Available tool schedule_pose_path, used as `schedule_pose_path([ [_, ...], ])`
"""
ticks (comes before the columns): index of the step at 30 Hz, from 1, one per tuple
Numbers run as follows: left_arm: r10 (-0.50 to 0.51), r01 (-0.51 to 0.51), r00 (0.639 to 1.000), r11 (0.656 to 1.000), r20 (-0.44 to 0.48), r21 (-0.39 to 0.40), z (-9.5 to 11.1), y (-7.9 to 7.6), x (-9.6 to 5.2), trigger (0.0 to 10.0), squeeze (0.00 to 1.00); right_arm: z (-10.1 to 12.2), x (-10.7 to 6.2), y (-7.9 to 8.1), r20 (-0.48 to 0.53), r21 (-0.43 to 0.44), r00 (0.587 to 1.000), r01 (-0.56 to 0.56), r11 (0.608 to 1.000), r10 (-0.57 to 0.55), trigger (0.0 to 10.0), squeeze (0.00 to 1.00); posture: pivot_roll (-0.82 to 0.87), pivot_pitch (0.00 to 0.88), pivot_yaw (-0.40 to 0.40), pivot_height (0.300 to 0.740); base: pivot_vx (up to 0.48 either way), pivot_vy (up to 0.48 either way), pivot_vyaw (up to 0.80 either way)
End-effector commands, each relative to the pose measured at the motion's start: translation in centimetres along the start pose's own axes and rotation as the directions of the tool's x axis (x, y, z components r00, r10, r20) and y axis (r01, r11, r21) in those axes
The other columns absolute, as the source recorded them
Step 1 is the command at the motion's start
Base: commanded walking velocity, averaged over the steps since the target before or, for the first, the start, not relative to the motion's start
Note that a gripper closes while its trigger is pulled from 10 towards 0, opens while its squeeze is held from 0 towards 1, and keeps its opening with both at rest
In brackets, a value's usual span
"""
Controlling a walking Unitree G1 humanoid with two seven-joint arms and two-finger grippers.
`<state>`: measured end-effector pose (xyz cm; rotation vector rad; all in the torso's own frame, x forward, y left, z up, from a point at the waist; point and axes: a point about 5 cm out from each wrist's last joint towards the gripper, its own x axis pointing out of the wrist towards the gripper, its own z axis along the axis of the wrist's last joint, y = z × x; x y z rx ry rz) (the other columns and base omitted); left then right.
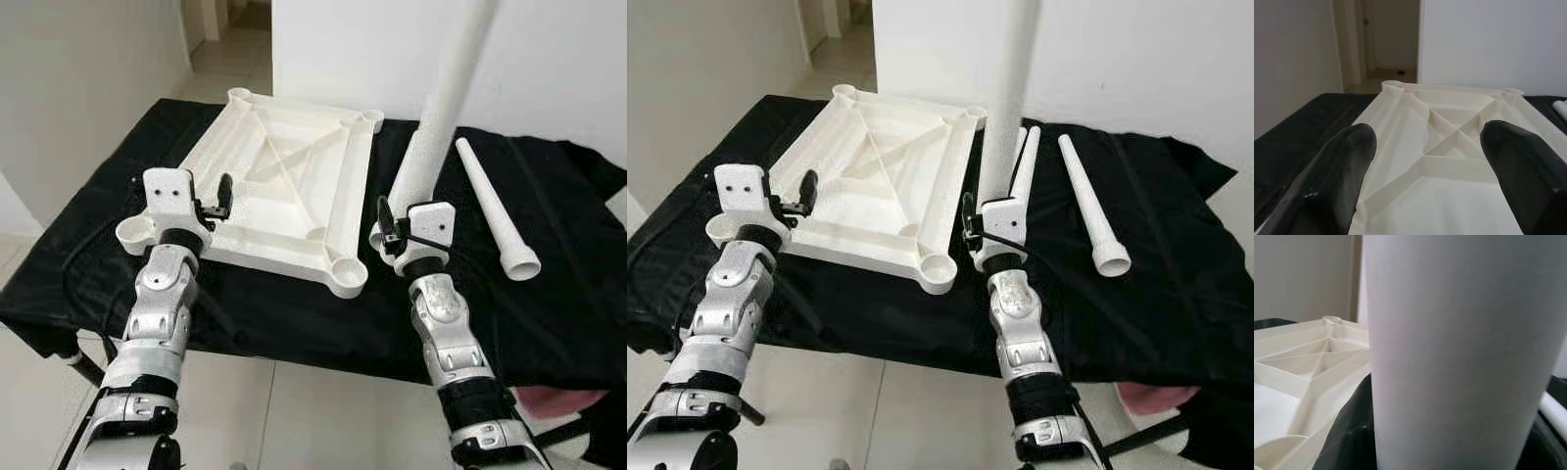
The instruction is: Building children table
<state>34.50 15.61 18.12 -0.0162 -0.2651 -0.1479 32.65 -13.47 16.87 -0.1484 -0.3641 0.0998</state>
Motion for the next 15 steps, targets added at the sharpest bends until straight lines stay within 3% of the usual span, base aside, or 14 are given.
schedule_pose_path([
  [1,-0.047,0.047,0.999,0.999,0.002,0.007,0.02,-1.20,0.16,10.0,0.00,-0.30,-0.04,-1.01,-0.017,-0.009,0.999,0.033,0.999,-0.033,10.0,0.00,-0.01,0.000,0.011,0.740,0.000,0.000,-0.78],
  [11,-0.070,0.070,0.997,0.997,0.011,0.034,0.23,-1.43,0.18,10.0,0.00,-0.38,0.12,-1.03,-0.020,-0.011,0.999,0.039,0.999,-0.039,10.0,0.00,-0.01,0.000,0.011,0.740,0.000,0.000,-0.78],
  [15,-0.077,0.077,0.997,0.996,0.016,0.039,0.39,-1.46,0.22,10.0,0.00,-0.07,0.08,-0.90,0.006,-0.011,1.000,0.029,1.000,-0.029,10.0,0.00,-0.01,0.000,0.012,0.740,0.000,0.000,0.00],
])
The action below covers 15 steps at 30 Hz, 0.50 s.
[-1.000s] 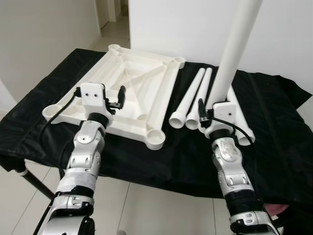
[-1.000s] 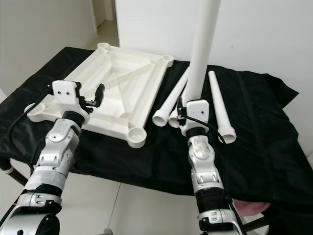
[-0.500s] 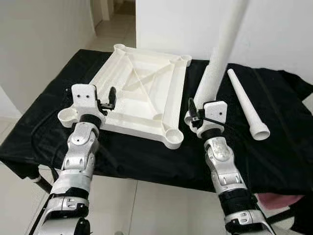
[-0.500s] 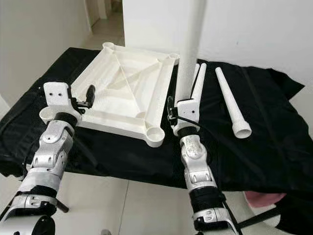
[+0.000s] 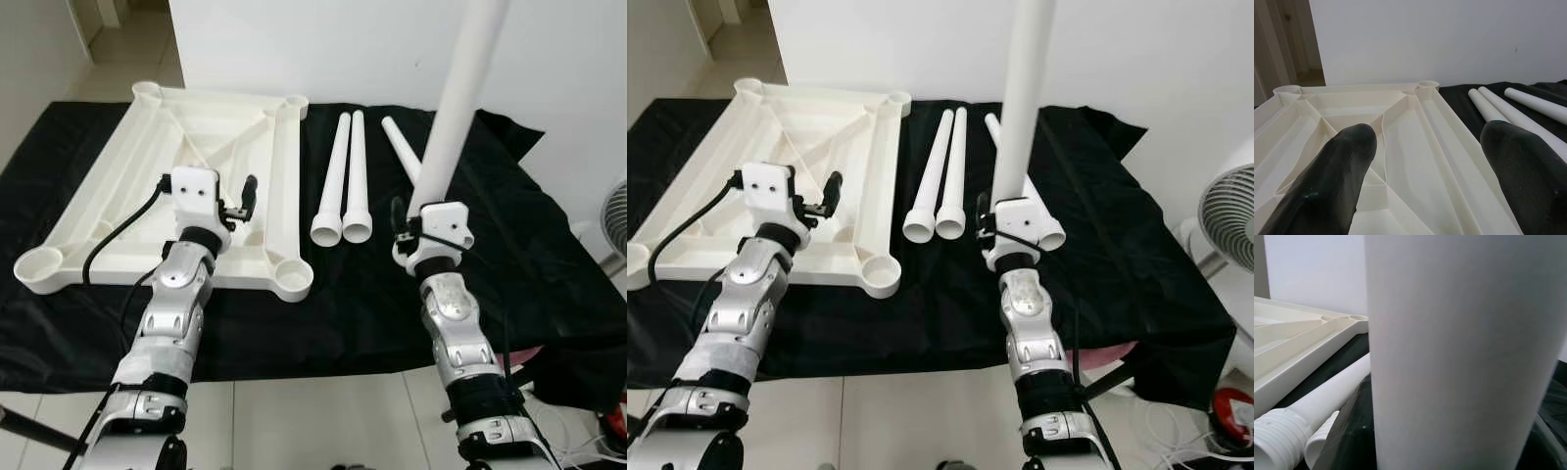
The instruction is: Building children table
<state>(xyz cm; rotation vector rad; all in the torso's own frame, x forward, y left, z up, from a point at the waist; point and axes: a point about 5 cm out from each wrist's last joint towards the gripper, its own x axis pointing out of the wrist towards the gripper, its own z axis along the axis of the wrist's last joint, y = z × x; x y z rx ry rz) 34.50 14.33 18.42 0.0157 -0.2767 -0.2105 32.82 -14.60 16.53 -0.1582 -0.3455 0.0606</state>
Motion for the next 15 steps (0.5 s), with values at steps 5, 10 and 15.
schedule_pose_path([
  [5,-0.015,0.015,1.000,1.000,0.000,0.001,0.16,-0.08,0.04,10.0,0.00,0.56,0.18,0.16,0.038,0.006,0.999,-0.010,1.000,0.009,10.0,0.00,-0.01,0.000,0.014,0.740,0.000,0.000,0.00],
  [10,0.001,-0.001,1.000,1.000,0.001,-0.003,0.17,0.14,0.11,10.0,0.00,0.53,0.23,0.20,0.037,0.003,0.999,-0.014,1.000,0.013,10.0,0.00,-0.01,0.000,0.015,0.740,0.000,0.000,0.00],
  [15,0.001,-0.001,1.000,1.000,-0.002,-0.012,0.17,0.19,0.12,10.0,0.00,0.52,0.22,0.19,0.039,0.009,0.999,-0.011,1.000,0.010,10.0,0.00,-0.01,0.000,0.015,0.740,0.000,0.000,0.00],
])
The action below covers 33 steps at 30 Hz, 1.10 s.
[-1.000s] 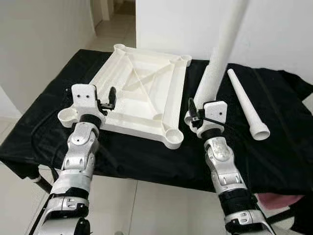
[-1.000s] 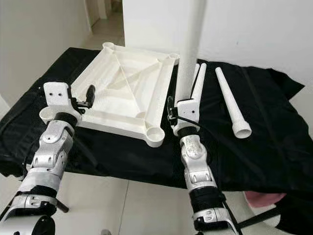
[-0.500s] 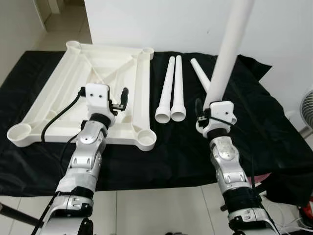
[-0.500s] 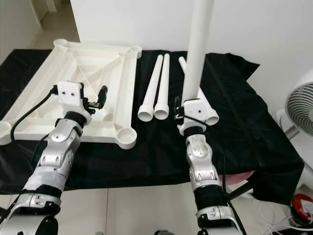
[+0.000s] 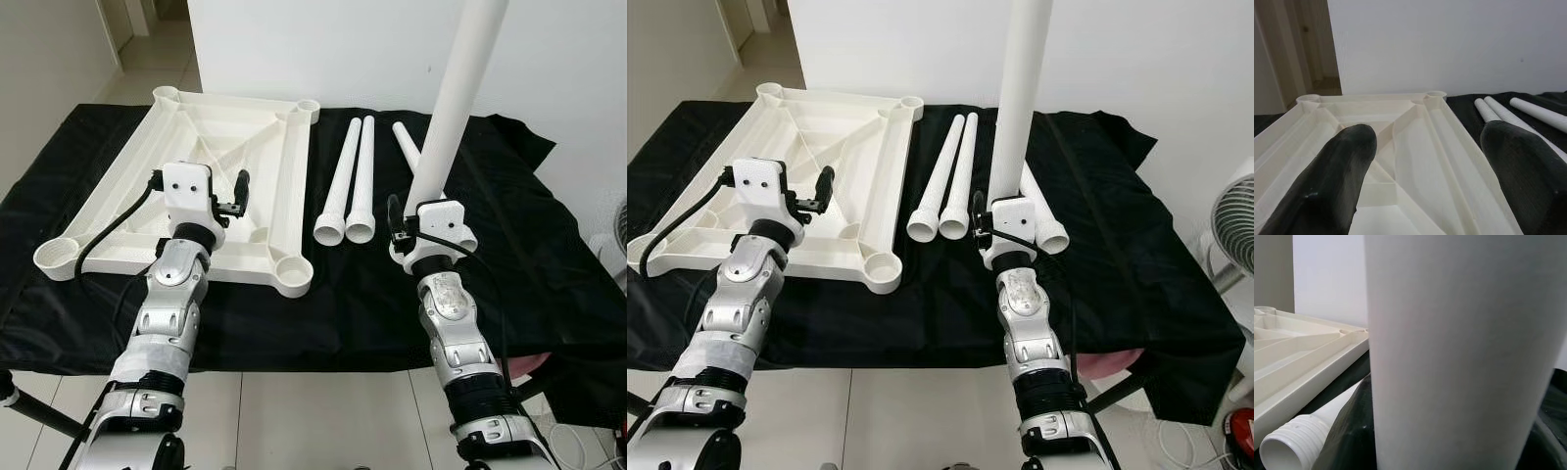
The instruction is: Building children table
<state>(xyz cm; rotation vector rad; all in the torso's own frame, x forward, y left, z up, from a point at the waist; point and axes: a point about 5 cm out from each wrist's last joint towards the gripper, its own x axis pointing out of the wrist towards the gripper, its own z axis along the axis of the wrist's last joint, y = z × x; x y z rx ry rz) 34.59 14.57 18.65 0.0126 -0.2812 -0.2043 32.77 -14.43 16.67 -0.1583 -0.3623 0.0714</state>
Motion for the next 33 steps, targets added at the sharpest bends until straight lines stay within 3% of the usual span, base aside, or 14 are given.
schedule_pose_path([
  [1,-0.006,0.006,1.000,1.000,-0.006,-0.006,0.0,-0.1,0.0,10.0,0.00,0.3,0.2,0.0,0.021,0.004,1.000,-0.002,1.000,0.002,10.0,0.00,-0.01,0.000,0.015,0.740,0.000,0.000,0.00],
  [20,-0.011,0.011,1.000,1.000,-0.006,-0.002,0.0,-0.2,0.1,10.0,0.00,0.2,0.1,0.1,0.018,-0.002,1.000,-0.005,1.000,0.005,10.0,0.00,-0.01,0.000,0.017,0.740,0.000,0.295,0.00],
  [27,-0.021,0.021,1.000,0.999,-0.002,0.034,0.0,-0.3,0.0,10.0,0.00,0.1,0.1,0.3,0.017,0.001,1.000,-0.012,1.000,0.012,10.0,0.00,-0.01,0.000,0.013,0.740,0.000,0.000,0.00],
  [33,-0.093,0.092,0.996,0.992,0.008,0.088,0.2,-1.1,-0.1,10.0,0.00,0.1,0.2,0.4,0.015,0.009,1.000,-0.014,1.000,0.014,10.0,0.00,0.00,0.000,0.005,0.740,0.000,0.000,0.00],
])
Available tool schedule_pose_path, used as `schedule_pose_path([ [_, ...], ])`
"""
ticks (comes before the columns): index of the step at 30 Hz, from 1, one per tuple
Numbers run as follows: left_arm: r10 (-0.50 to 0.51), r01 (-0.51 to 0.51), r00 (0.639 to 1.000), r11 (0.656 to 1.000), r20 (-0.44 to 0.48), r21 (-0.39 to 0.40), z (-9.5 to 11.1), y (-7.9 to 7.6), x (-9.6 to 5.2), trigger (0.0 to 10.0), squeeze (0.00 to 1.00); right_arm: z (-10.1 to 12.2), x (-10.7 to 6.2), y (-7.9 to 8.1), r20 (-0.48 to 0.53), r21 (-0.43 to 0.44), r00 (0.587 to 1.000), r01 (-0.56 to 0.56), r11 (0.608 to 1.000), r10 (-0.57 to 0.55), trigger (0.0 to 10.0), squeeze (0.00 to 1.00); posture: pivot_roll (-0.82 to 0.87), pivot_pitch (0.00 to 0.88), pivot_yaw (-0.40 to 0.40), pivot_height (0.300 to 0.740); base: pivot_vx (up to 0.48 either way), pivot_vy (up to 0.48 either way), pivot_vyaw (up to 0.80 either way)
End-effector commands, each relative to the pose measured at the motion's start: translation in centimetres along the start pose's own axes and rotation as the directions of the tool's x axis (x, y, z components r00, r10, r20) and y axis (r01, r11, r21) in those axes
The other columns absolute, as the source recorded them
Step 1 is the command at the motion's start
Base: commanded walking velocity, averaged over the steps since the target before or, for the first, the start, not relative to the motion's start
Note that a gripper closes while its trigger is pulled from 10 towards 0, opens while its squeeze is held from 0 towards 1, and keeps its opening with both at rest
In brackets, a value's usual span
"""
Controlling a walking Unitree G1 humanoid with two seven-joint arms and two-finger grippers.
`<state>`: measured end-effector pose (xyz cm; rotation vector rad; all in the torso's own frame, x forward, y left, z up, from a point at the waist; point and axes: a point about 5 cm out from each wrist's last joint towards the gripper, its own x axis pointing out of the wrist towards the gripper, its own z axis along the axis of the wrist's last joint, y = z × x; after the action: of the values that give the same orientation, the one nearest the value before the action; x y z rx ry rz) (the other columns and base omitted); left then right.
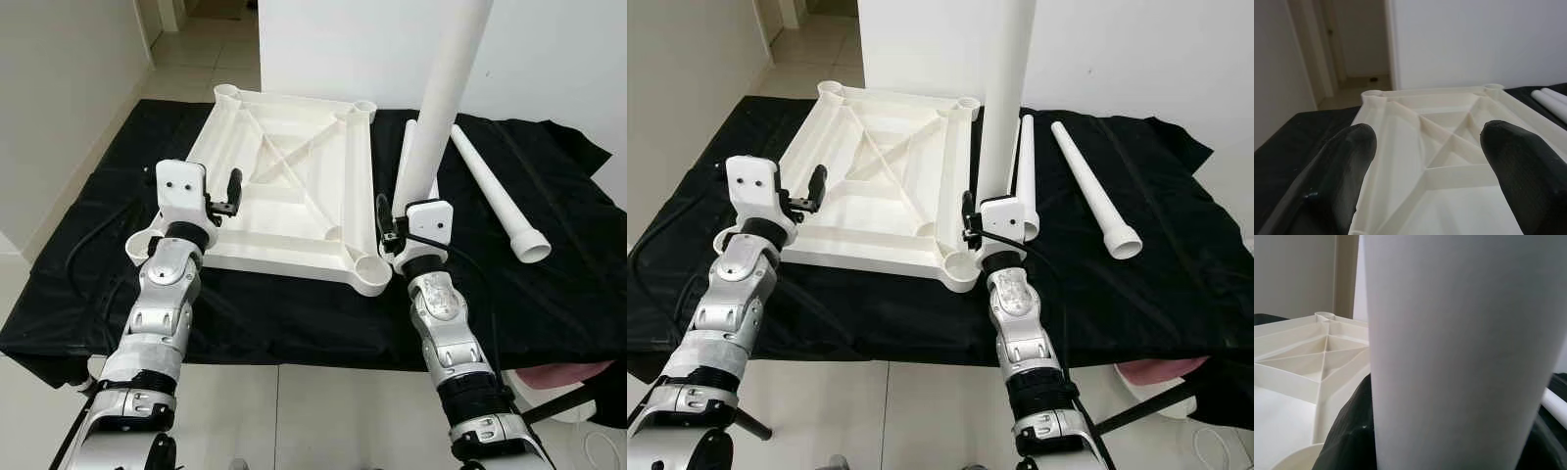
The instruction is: Building children table
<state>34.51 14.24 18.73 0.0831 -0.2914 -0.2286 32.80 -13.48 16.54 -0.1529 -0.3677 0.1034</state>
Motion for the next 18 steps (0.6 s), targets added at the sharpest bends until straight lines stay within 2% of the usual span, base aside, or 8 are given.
schedule_pose_path([
  [1,-0.070,0.070,0.998,0.997,0.003,0.036,0.0,-0.9,-0.1,10.0,0.00,0.0,0.2,-0.5,0.007,0.001,1.000,0.017,1.000,-0.017,10.0,0.00,0.00,0.000,0.005,0.740,0.000,0.000,0.00],
  [5,-0.202,0.201,0.979,0.977,0.008,0.067,0.0,-2.2,-0.4,10.0,0.00,0.1,0.4,-0.5,0.002,0.003,1.000,0.020,1.000,-0.020,10.0,0.00,0.00,0.000,0.001,0.740,0.000,0.000,0.00],
  [8,-0.304,0.306,0.952,0.950,-0.041,0.064,-0.6,-3.2,-0.7,10.0,0.00,0.0,0.5,-0.5,-0.005,0.021,1.000,0.022,1.000,-0.022,10.0,0.00,0.00,0.000,0.001,0.740,0.000,0.000,0.00],
  [13,-0.366,0.373,0.927,0.922,-0.086,0.099,-1.3,-4.0,-1.0,10.0,0.00,0.2,0.6,-0.4,-0.002,0.023,1.000,0.014,1.000,-0.014,10.0,0.00,0.00,0.000,0.002,0.740,0.000,0.000,0.00],
  [14,-0.391,0.405,0.913,0.905,-0.116,0.134,-1.8,-4.3,-1.1,10.0,0.00,0.3,0.7,-0.3,0.003,0.038,1.000,0.013,0.999,-0.013,10.0,0.00,0.00,0.000,0.012,0.740,0.000,0.000,0.00],
  [15,-0.391,0.405,0.913,0.905,-0.116,0.134,-1.8,-4.3,-1.1,10.0,0.00,0.3,0.7,-0.3,0.003,0.038,1.000,0.013,0.999,-0.013,10.0,0.00,0.00,0.000,0.012,0.740,0.000,0.000,0.00],
  [17,-0.434,0.460,0.882,0.878,-0.185,0.132,-2.6,-4.5,-1.4,10.0,0.00,0.6,0.8,-0.1,0.009,0.052,1.000,0.013,0.999,-0.013,10.0,0.00,0.00,0.000,0.013,0.740,0.000,0.000,0.00],
  [18,-0.434,0.460,0.882,0.878,-0.185,0.132,-2.6,-4.5,-1.4,10.0,0.00,0.6,0.8,-0.1,0.009,0.052,1.000,0.013,0.999,-0.013,10.0,0.00,0.00,0.000,0.013,0.740,0.000,0.000,0.00],
])
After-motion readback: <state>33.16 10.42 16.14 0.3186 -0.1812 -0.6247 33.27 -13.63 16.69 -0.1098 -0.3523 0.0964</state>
